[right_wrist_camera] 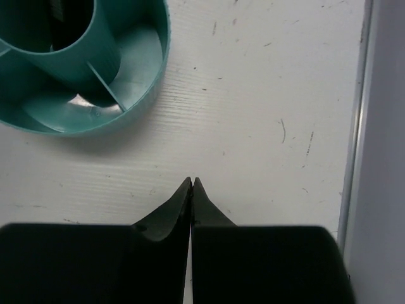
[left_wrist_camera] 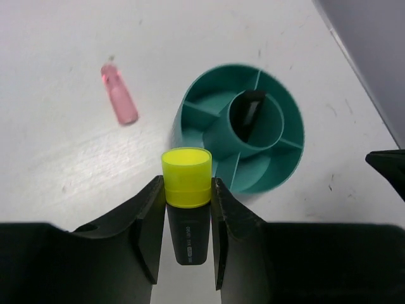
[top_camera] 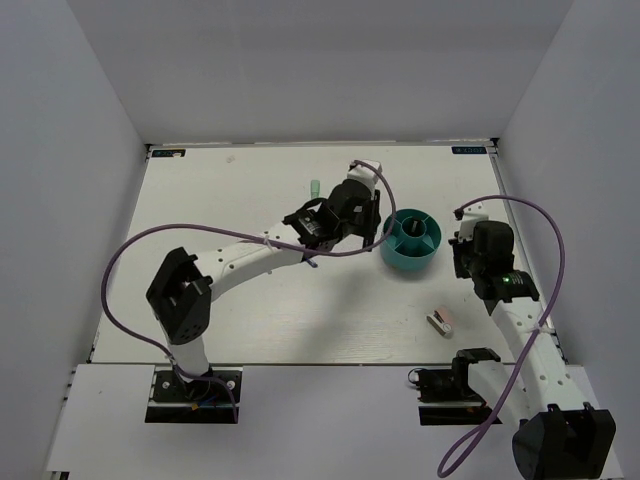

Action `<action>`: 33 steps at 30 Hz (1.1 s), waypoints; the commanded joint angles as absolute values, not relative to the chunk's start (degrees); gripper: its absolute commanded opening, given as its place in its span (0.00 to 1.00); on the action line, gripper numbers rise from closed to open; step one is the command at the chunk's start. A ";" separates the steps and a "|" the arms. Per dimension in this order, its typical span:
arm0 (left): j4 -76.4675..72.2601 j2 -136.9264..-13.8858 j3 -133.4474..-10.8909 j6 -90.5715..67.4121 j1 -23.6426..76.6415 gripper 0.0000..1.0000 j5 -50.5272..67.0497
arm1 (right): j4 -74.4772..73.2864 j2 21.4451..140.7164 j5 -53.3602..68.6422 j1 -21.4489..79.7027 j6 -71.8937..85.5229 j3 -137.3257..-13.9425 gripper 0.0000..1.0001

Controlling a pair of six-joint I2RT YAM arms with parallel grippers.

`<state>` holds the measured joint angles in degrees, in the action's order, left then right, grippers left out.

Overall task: Sort the stationery into containers
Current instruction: Place the stationery in the storage box.

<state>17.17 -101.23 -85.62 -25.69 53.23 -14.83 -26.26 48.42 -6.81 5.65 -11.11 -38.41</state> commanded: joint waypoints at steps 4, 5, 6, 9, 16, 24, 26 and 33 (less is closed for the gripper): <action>-14.91 -104.66 -83.23 -14.60 54.49 0.00 -14.60 | -21.36 46.93 -11.69 5.54 -10.02 -37.35 0.00; -16.68 -105.37 -85.49 -14.42 54.84 0.00 -14.15 | -21.18 46.93 -11.95 5.62 -10.02 -37.44 0.00; -17.66 -107.12 -86.39 -14.15 55.02 0.00 -13.63 | -21.09 47.02 -12.13 5.71 -10.02 -37.27 0.00; -16.36 -110.99 -92.18 -13.10 55.55 0.00 -11.96 | -21.18 47.11 -12.30 5.71 -10.11 -37.27 0.00; -15.12 -117.59 -99.31 -13.44 55.90 0.00 -10.64 | -20.65 46.67 -13.09 5.80 -10.37 -37.09 0.00; -14.76 -120.50 -100.11 -15.73 55.99 0.00 -9.93 | -20.39 46.06 -13.62 5.98 -10.55 -37.00 0.00; -14.94 -120.94 -99.58 -15.82 55.99 0.00 -10.02 | -20.04 46.49 -13.71 5.89 -10.63 -36.91 0.00; -16.00 -122.17 -98.35 -15.21 55.99 0.00 -9.93 | -20.30 45.70 -13.62 5.89 -10.55 -36.91 0.00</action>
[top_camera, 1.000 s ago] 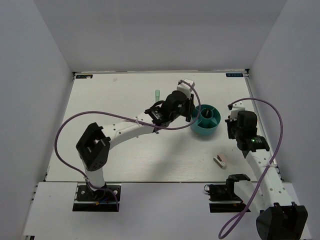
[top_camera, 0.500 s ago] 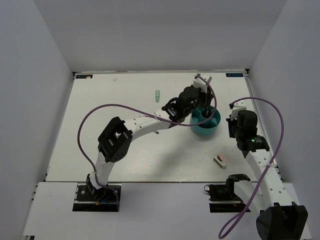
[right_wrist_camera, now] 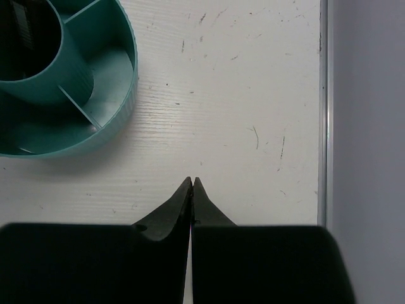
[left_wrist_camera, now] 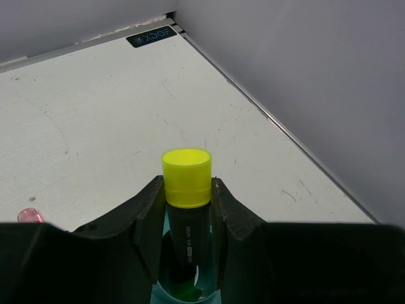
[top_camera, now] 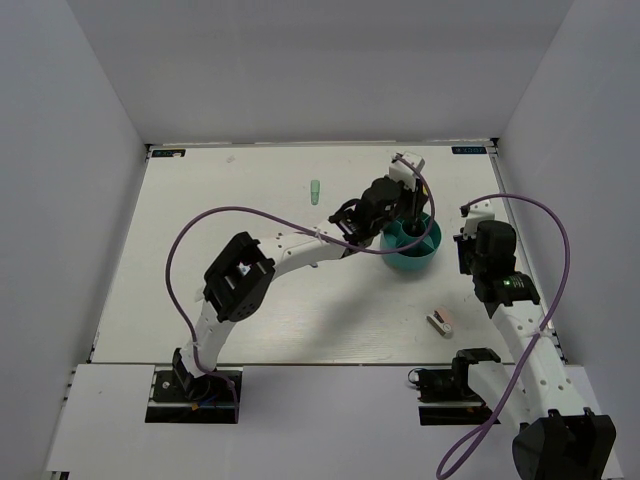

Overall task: Sort the stationery into containers
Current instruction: Place the stationery in the storage box.

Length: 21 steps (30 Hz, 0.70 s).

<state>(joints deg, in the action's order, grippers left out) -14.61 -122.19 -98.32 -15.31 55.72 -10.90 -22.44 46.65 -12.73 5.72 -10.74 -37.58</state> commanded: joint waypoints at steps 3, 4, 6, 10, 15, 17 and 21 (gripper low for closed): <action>-15.73 -122.43 -97.83 -15.64 55.99 0.00 -10.11 | -20.21 45.70 -13.71 5.80 -10.55 -36.91 0.00; -16.08 -122.17 -97.04 -15.91 55.99 0.00 -10.11 | -20.13 45.70 -13.62 5.89 -10.55 -36.91 0.00; -16.78 -121.64 -95.02 -16.44 55.99 0.00 -9.93 | -20.13 45.62 -13.71 5.63 -10.55 -36.91 0.00; -17.14 -120.76 -93.26 -16.08 56.42 0.00 -10.19 | -20.21 45.62 -13.71 5.89 -10.55 -37.00 0.00; -17.23 -121.37 -92.29 -16.44 56.43 0.06 -10.72 | -20.21 45.62 -13.71 5.71 -10.46 -37.00 0.00; -17.31 -121.46 -92.02 -16.52 56.43 0.21 -10.81 | -20.21 45.62 -13.54 5.63 -10.55 -37.09 0.00; -17.14 -120.59 -92.20 -16.26 56.43 0.68 -10.99 | -20.31 45.70 -13.45 5.71 -10.55 -37.09 0.00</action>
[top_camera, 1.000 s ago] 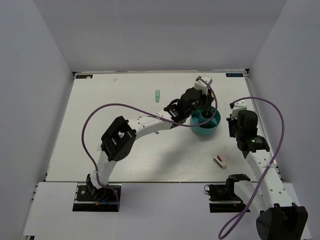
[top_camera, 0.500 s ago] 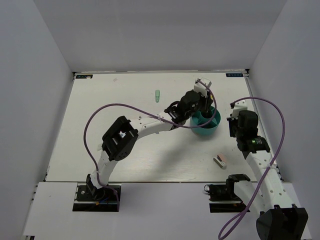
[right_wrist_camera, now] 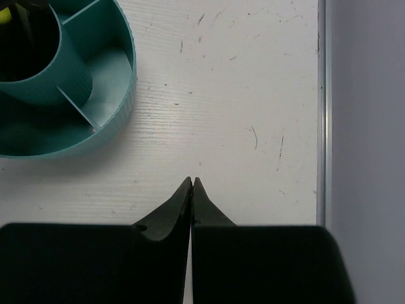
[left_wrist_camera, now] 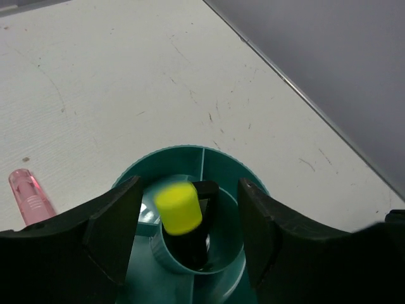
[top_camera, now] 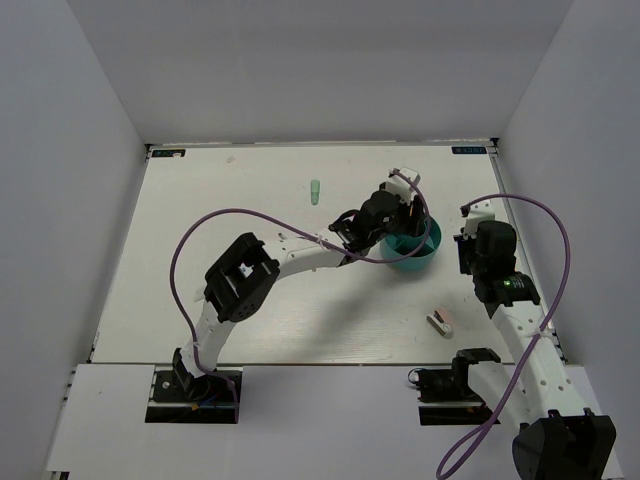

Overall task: Sort the stationery into containers
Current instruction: Place the stationery in the storage box, then pick up the stationery from the center of the board.

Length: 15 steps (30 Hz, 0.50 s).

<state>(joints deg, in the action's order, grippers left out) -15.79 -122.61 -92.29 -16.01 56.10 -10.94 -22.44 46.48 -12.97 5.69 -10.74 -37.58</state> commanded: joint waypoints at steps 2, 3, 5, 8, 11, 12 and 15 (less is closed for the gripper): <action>-16.61 -120.24 -92.37 -15.56 56.51 0.79 -11.16 | -20.30 45.61 -13.45 5.80 -10.46 -37.00 0.00; -16.09 -119.45 -92.72 -15.56 56.60 0.79 -11.34 | -20.48 45.62 -13.19 5.71 -10.46 -37.00 0.00; -15.82 -119.27 -92.99 -14.77 56.51 0.80 -11.51 | -20.39 45.61 -13.10 5.63 -10.55 -36.74 0.00; -15.21 -117.60 -92.73 -14.76 56.51 0.77 -11.86 | -20.48 45.62 -13.27 5.71 -10.46 -36.91 0.00; -11.71 -113.74 -91.15 -13.98 55.99 0.31 -14.67 | -20.65 45.70 -12.66 5.71 -10.63 -36.74 0.21; -9.95 -112.51 -91.40 -13.97 55.73 0.08 -15.46 | -20.74 45.70 -12.31 5.63 -10.81 -36.74 0.36; 5.50 -113.02 -97.77 -17.92 49.86 0.00 -19.77 | -22.14 47.02 -8.97 5.89 -11.42 -37.44 0.64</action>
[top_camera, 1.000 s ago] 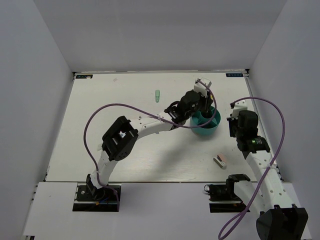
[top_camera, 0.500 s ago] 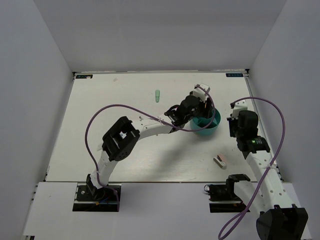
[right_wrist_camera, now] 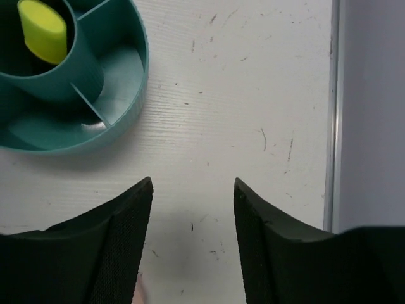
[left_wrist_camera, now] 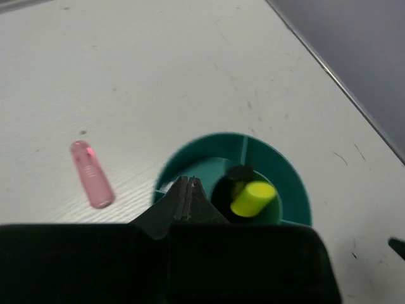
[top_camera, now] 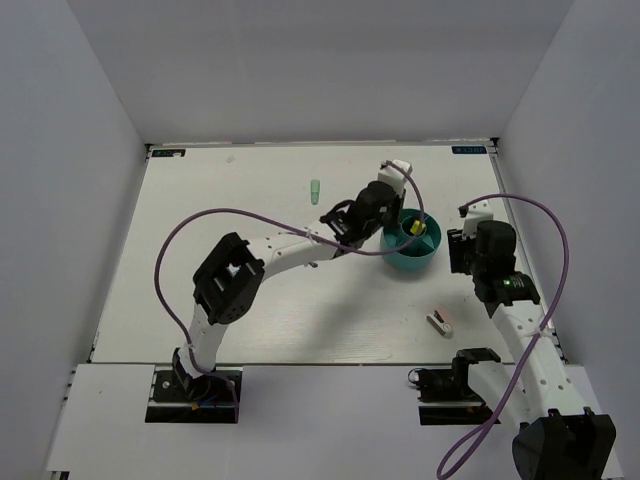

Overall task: Sort the stationery into containers
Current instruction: Pick up the stationery from the center of the board.

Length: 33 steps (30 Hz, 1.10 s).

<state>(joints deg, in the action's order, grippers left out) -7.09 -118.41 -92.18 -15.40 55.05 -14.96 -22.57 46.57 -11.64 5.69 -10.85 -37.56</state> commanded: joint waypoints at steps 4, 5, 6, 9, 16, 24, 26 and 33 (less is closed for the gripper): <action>28.61 -120.83 -111.60 -24.70 38.78 0.47 -9.53 | -24.78 48.51 -5.28 5.98 -11.60 -38.76 0.00; 32.39 -124.24 -118.76 -24.61 34.41 0.50 -8.27 | -24.70 48.43 -4.49 6.06 -11.78 -38.59 0.00; 33.91 -127.58 -121.18 -23.65 33.41 0.53 -7.04 | -24.70 48.43 -3.61 5.98 -11.78 -38.58 0.00; 37.44 -133.67 -128.67 -22.41 29.20 0.58 -8.70 | -25.40 49.04 -3.69 5.89 -11.60 -39.20 0.30; 18.82 -133.59 -115.76 -21.54 24.17 0.62 -8.10 | -24.79 51.68 -6.06 6.06 -12.04 -39.38 0.34; 14.51 -140.09 -119.62 -20.92 25.66 0.70 -4.57 | -24.61 53.44 -7.74 5.80 -12.65 -39.38 0.34; 14.06 -140.36 -118.92 -21.09 25.93 0.70 -4.74 | -24.52 53.53 -7.91 5.89 -12.66 -39.38 0.34; 14.59 -141.94 -118.48 -18.90 27.24 0.70 -7.99 | -24.35 53.53 -8.09 5.98 -12.92 -39.38 0.34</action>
<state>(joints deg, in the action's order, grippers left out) 15.57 -142.28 -116.95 -20.75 26.96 -5.78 -25.50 53.63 -7.38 5.76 -12.43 -37.63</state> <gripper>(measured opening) 0.702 0.333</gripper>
